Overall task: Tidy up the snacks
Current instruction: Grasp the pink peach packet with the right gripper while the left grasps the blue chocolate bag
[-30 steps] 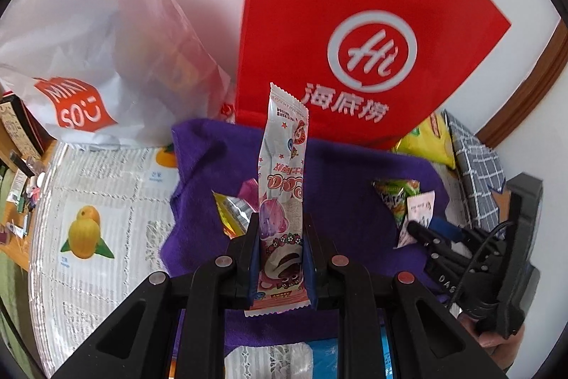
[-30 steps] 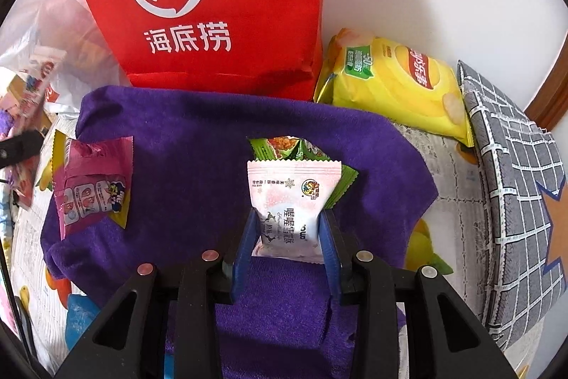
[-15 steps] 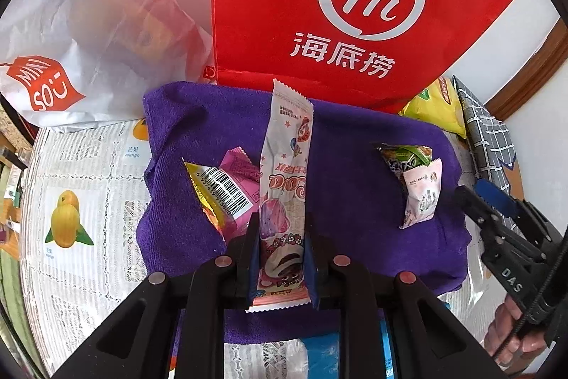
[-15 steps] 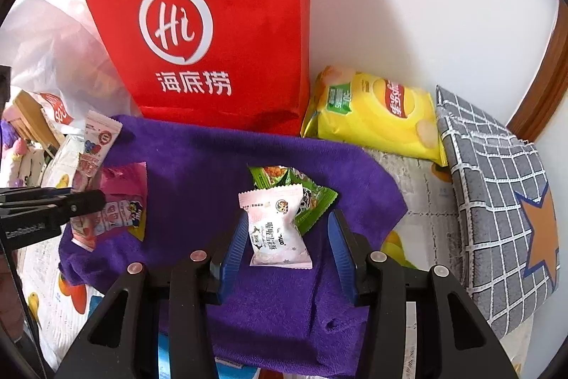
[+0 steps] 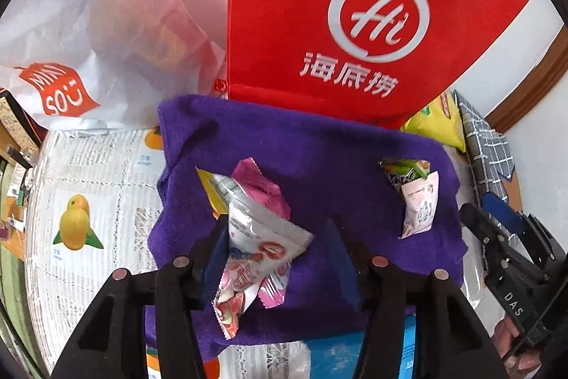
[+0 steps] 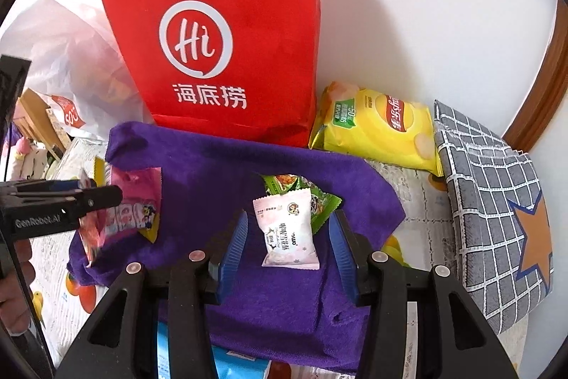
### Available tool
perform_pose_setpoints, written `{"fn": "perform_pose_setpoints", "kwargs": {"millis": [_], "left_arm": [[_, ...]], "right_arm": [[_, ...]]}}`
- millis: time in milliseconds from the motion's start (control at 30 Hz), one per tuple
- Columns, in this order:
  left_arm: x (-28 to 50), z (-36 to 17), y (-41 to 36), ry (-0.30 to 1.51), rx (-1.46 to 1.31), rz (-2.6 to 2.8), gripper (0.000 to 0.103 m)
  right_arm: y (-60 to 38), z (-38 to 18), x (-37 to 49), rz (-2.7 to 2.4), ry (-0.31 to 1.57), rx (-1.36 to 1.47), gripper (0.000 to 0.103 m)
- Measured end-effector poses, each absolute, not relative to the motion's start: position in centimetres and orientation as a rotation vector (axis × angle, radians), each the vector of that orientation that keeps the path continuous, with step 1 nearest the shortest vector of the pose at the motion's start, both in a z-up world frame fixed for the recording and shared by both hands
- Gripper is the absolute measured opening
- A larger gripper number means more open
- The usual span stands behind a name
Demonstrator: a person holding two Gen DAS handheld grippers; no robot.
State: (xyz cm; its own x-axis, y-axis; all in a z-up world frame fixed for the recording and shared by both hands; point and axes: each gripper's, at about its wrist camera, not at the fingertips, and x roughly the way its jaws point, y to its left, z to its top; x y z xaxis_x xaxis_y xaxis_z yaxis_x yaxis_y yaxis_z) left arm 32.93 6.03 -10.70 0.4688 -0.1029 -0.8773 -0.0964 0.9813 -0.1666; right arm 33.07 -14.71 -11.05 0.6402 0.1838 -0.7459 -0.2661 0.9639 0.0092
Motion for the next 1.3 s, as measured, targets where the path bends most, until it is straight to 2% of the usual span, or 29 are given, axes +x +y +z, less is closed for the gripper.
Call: {"fn": "perform_pose_setpoints", "kwargs": {"millis": [233,367,467,600,767,900,1233,1300], "left_arm": [[32.1,-8.8,6.3,1.021,-0.232,-0.031,0.055],[31.3,-7.3,6.3,0.965,-0.248,-0.065,0.061],[30.6,-6.3,6.3,0.938,-0.251,-0.084,0.063],[29.6,-5.1,5.9,0.909,-0.251,-0.111,0.064],[28.1,-3.5,5.3,0.877,-0.239,-0.127,0.064],[26.1,-2.4,4.9,0.851,-0.215,-0.124,0.065],[21.4,-3.8,6.4,0.872,-0.182,-0.063,0.066],[20.4,-4.4,6.9,0.883,-0.181,-0.051,0.066]], "right_arm": [[-13.7,-9.4,31.4,0.263,0.789,-0.138,0.05],[-14.0,-7.7,29.6,0.278,0.732,-0.109,0.061],[-14.8,-7.2,27.9,0.295,0.709,-0.077,0.071],[-16.0,-8.1,25.2,0.24,0.714,-0.116,0.072],[-18.2,-11.6,22.3,0.194,0.782,-0.12,0.072],[-19.7,-15.0,20.5,0.198,0.863,-0.092,0.054],[-20.1,-20.7,20.6,0.234,0.957,-0.061,0.052],[-20.3,-21.5,20.9,0.226,0.972,-0.055,0.049]]}}
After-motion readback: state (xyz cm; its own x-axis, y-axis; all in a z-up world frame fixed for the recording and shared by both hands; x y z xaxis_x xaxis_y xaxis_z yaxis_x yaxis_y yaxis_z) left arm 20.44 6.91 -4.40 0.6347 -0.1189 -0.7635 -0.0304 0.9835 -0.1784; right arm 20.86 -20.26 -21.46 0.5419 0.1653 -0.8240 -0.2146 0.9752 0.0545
